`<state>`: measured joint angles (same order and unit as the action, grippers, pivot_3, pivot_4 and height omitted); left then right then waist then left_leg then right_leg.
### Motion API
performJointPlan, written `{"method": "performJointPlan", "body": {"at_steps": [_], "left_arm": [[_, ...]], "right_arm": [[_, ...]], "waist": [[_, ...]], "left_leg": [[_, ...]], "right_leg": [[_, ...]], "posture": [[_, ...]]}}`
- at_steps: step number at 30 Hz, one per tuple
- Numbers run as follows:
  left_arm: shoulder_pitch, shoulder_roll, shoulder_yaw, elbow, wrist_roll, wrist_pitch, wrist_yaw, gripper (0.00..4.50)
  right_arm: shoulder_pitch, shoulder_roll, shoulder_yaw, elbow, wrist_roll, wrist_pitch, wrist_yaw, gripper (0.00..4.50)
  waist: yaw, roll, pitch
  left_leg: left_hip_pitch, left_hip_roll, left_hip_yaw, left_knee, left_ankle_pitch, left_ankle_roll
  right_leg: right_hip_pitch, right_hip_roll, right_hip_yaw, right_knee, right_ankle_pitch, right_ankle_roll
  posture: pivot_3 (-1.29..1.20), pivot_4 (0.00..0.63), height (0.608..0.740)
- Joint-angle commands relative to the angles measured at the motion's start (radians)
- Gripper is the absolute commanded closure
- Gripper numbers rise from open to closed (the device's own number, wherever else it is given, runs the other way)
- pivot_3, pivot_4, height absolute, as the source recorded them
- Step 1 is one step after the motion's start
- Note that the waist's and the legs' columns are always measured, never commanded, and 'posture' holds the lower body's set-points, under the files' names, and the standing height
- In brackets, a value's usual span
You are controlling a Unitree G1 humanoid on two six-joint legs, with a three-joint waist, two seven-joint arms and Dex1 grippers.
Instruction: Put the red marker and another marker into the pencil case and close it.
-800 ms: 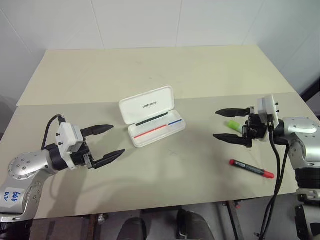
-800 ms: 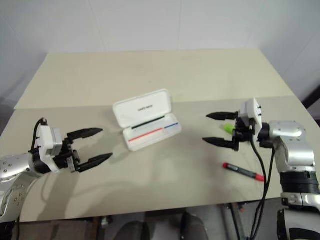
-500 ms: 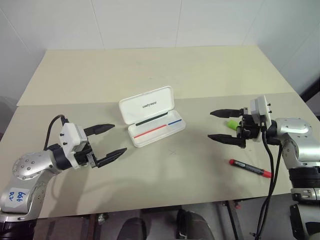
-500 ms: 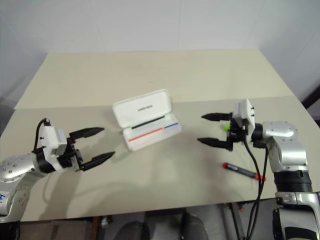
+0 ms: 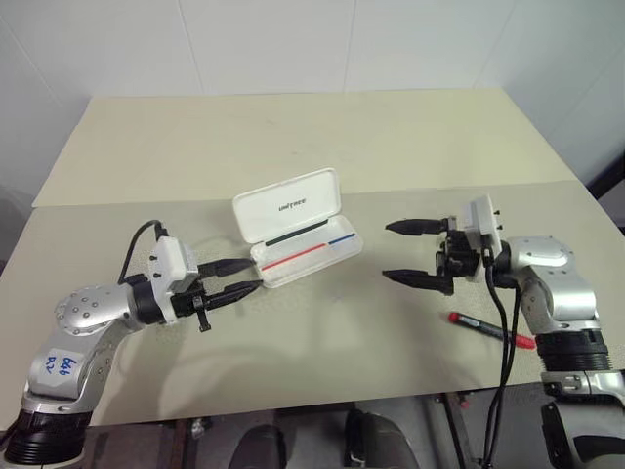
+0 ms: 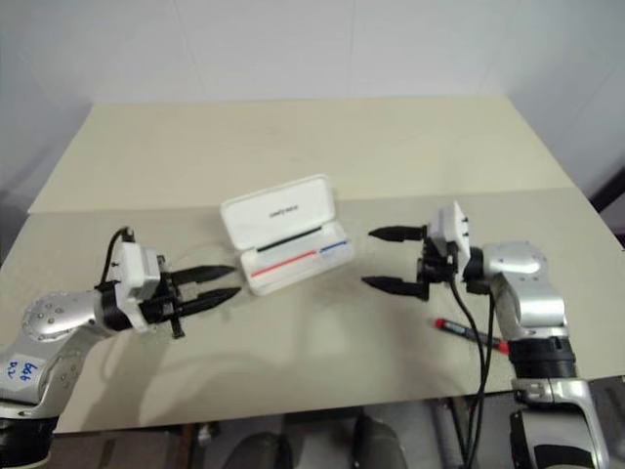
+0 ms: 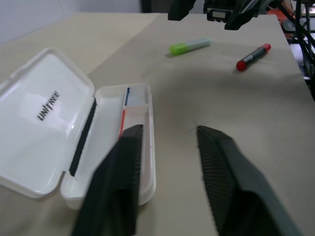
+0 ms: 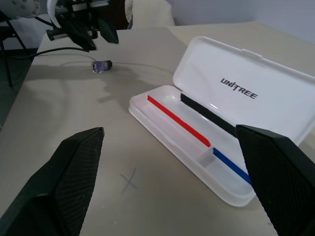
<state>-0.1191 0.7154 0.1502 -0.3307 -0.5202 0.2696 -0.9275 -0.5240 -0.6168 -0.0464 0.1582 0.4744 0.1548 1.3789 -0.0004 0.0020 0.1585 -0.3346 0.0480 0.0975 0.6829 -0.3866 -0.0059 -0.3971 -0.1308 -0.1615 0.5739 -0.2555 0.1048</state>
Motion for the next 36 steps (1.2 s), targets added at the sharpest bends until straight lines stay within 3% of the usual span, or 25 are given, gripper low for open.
{"method": "performJointPlan", "body": {"at_steps": [1, 13, 28, 36], "left_arm": [[-0.072, -0.016, -0.063, 0.03, 0.041, 0.001, 0.0, 3.41], [-0.251, -0.064, -0.287, 0.206, 0.269, 0.029, 0.031, 3.41], [-0.308, -0.085, -0.332, 0.264, 0.358, 0.046, 0.026, 3.41], [-0.396, -0.068, -0.388, 0.303, 0.402, 0.17, -0.019, 3.41]], "right_arm": [[0.0, 0.001, -0.013, -0.071, 0.027, 0.0, -0.011, 0.0], [0.039, 0.004, -0.005, -0.195, 0.061, 0.046, -0.036, 0.0], [0.043, 0.03, -0.005, -0.258, 0.076, 0.066, -0.086, 0.0], [-0.012, 0.037, -0.005, -0.252, 0.084, 0.062, -0.102, 0.0]], "waist": [[0.005, 0.0, 0.0], [0.002, -0.001, 0.0], [0.004, -0.001, 0.0], [0.001, -0.001, -0.001]], "left_leg": [[0.0, 0.0, 0.0, 0.0, 0.0, 0.0], [0.0, 0.0, 0.0, 0.001, 0.0, 0.0], [0.0, 0.0, 0.0, 0.001, 0.0, 0.0], [0.0, 0.0, 0.0, 0.001, 0.0, 0.0]], "right_leg": [[0.0, 0.0, 0.0, 0.0, 0.0, 0.0], [0.0, 0.001, 0.0, 0.001, 0.0, 0.0], [0.0, 0.0, 0.0, 0.001, 0.0, 0.0], [0.0, 0.001, 0.0, 0.001, 0.0, 0.0]], "posture": [[0.0, 0.15, 0.74], [0.0, 0.15, 0.74], [0.0, 0.15, 0.74], [0.0, 0.15, 0.74]]}}
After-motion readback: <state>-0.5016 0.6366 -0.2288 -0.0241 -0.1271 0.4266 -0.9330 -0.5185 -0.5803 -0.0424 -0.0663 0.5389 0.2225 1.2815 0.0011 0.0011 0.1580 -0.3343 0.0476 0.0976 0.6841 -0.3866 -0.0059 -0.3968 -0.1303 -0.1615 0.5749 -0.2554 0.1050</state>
